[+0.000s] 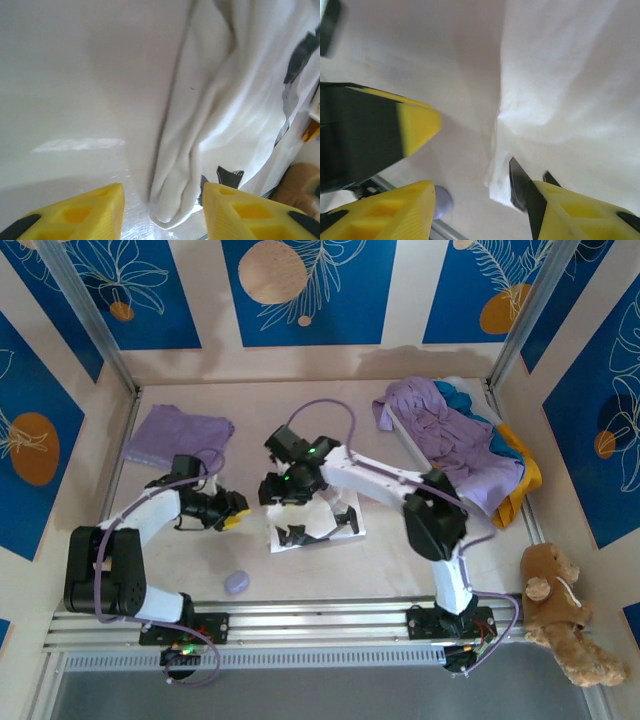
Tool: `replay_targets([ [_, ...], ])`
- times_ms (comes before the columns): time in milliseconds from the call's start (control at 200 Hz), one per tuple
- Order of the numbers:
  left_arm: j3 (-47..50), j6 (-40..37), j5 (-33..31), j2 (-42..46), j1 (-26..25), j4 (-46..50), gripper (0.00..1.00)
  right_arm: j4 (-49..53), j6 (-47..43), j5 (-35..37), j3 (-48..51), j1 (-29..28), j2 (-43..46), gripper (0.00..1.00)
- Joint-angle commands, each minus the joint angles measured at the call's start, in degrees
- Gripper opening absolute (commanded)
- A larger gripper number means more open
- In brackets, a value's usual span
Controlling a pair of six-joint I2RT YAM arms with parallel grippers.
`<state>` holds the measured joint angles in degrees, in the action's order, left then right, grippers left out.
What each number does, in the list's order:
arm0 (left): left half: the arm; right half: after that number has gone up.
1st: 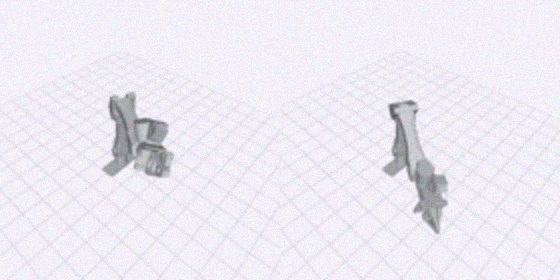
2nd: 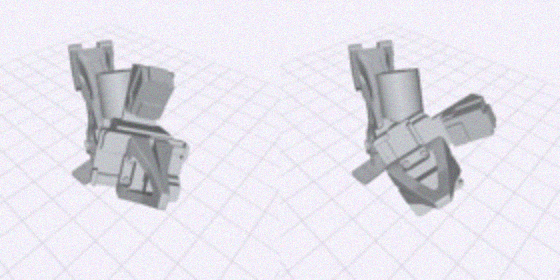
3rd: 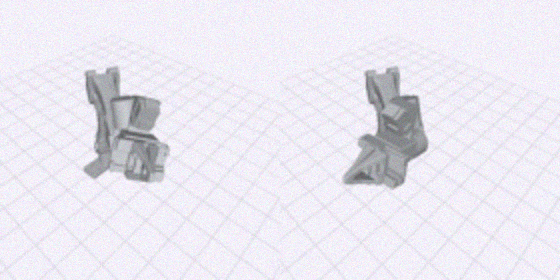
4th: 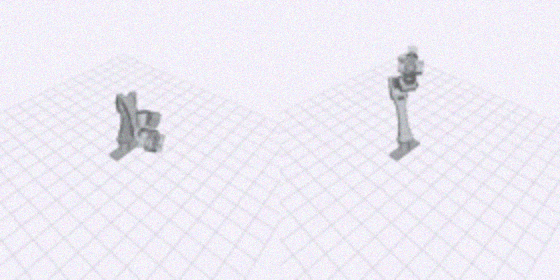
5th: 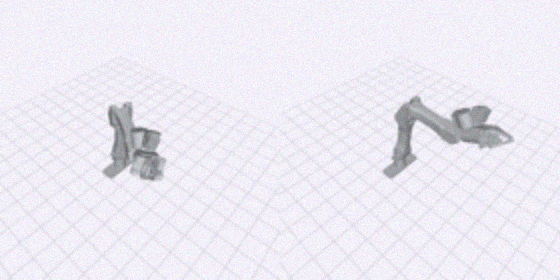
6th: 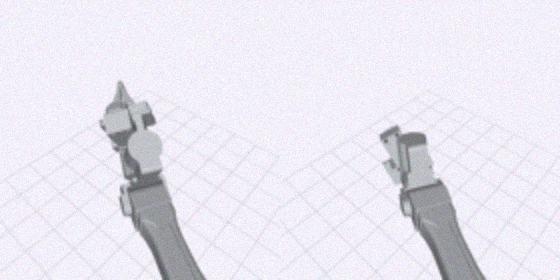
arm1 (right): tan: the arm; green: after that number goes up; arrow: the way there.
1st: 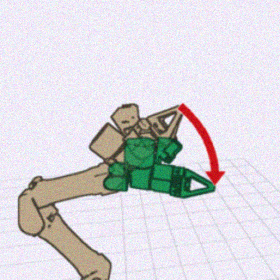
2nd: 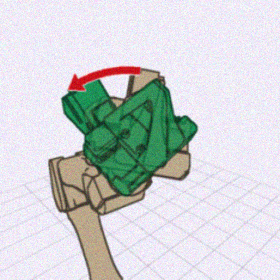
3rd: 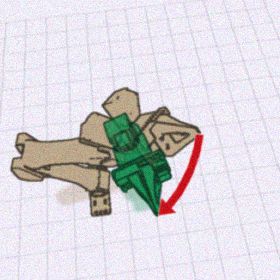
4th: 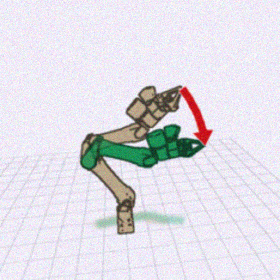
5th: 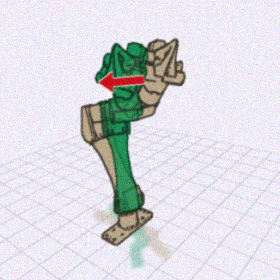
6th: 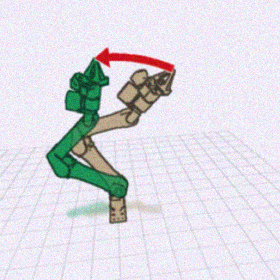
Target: Fold and stack the t-shirts
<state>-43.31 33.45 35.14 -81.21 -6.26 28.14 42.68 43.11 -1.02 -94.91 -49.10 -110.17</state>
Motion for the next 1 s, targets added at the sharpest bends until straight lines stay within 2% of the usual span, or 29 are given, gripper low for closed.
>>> replay_targets([
  [0, -2.5, 0.4, -2.8, -1.5, -3.6, -0.9, 0.5, 2.9, -1.8, 3.0, 5.0, 3.1, 6.2, 0.53],
  [210, -8.1, 0.0, -8.9, -7.8, -10.5, 0.3, 0.56, 1.9, -2.0, 3.1, 16.7, 8.1, 15.1, 0.53],
  [520, -13.9, -1.4, -15.2, -14.9, -15.7, 3.5, 0.57, 1.5, -2.6, 2.6, 26.7, 13.9, 23.9, 0.53],
  [600, -13.4, -0.8, -14.4, -16.1, -16.3, 2.0, 0.56, 1.5, -2.7, 2.5, 28.2, 15.0, 25.6, 0.53],
  [735, -14.8, -1.4, -16.7, -18.3, -18.7, 3.1, 0.53, 1.3, -2.9, 2.0, 30.4, 16.6, 27.7, 0.53],
  [920, -16.9, -2.2, -20.8, -20.6, -21.3, 5.4, 0.45, 1.5, -3.2, 1.8, 32.0, 18.0, 29.8, 0.53],
  [995, -17.3, -2.7, -21.7, -21.7, -21.8, 5.6, 0.39, 1.5, -3.3, 1.7, 32.7, 18.5, 30.6, 0.52],
])
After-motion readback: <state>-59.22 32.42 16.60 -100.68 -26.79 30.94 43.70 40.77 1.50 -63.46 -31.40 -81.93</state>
